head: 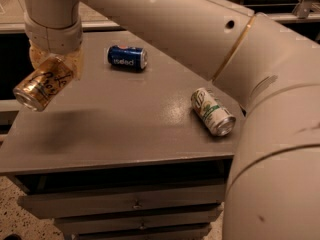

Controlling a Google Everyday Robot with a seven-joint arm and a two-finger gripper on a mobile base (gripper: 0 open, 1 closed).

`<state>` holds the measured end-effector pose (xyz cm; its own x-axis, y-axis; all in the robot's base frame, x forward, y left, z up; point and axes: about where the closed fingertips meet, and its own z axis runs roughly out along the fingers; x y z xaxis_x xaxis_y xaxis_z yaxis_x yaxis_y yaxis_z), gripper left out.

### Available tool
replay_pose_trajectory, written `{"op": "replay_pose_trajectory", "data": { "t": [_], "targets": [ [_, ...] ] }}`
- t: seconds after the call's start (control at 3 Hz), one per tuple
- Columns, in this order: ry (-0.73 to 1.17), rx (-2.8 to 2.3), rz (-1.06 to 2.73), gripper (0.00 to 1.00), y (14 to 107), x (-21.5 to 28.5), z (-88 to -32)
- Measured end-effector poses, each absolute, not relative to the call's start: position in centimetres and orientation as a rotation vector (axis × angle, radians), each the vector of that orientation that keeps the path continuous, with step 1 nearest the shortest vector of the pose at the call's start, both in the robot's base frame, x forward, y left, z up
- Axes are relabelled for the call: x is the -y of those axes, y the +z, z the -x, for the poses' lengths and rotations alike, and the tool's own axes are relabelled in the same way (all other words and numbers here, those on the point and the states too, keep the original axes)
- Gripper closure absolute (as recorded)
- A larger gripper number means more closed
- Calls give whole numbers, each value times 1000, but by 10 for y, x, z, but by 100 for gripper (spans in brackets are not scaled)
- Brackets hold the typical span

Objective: Place orange can upright

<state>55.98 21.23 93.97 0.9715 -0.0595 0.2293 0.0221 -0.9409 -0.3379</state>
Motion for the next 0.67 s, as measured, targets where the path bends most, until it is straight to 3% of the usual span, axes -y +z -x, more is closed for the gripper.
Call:
{"op": "replay_pose_trajectory", "data": {
  "t": [0.33,0.67],
  "targets": [
    [-310,-34,2766,100,939,-209,-554],
    [-592,157,2733,100,956,-204,-548]
  ]
}}
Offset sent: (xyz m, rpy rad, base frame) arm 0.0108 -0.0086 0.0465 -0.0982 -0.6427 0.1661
